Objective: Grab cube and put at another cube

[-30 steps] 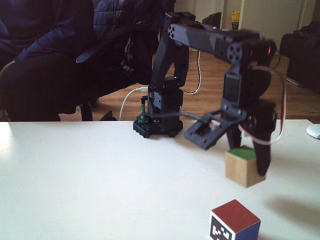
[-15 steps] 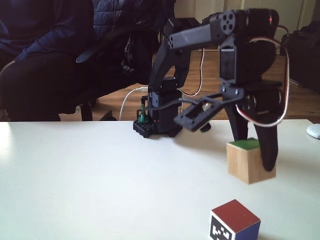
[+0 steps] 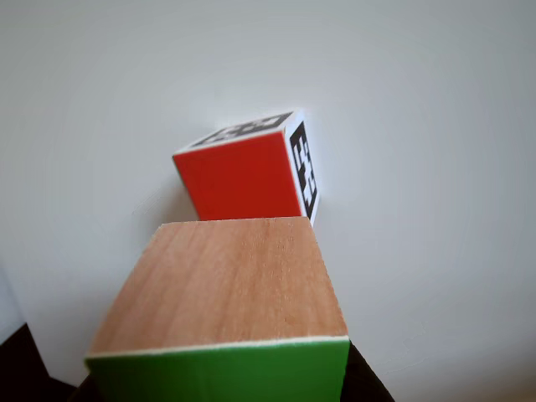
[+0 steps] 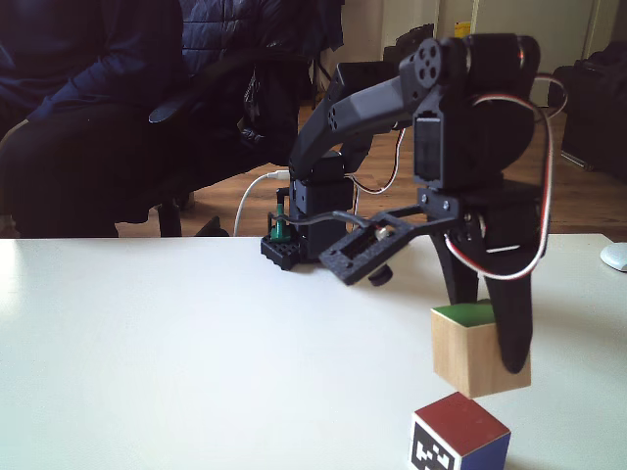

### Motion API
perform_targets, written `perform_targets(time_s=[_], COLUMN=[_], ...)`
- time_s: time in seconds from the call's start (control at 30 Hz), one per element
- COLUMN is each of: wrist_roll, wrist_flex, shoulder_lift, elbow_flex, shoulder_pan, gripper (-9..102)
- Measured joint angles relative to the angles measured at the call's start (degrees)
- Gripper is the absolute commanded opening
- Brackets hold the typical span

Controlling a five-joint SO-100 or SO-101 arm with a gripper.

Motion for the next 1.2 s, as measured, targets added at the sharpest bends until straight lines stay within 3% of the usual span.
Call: perform_targets(time_s=[0.87, 1.2], wrist_roll=[-1.93, -1.23], wrist_flex=[0.0, 0.0], shoulder_lift=[-6.86, -7.56], elbow_flex=[-5.98, -6.15], shoulder_pan=[3.96, 3.08], gripper=[13, 29])
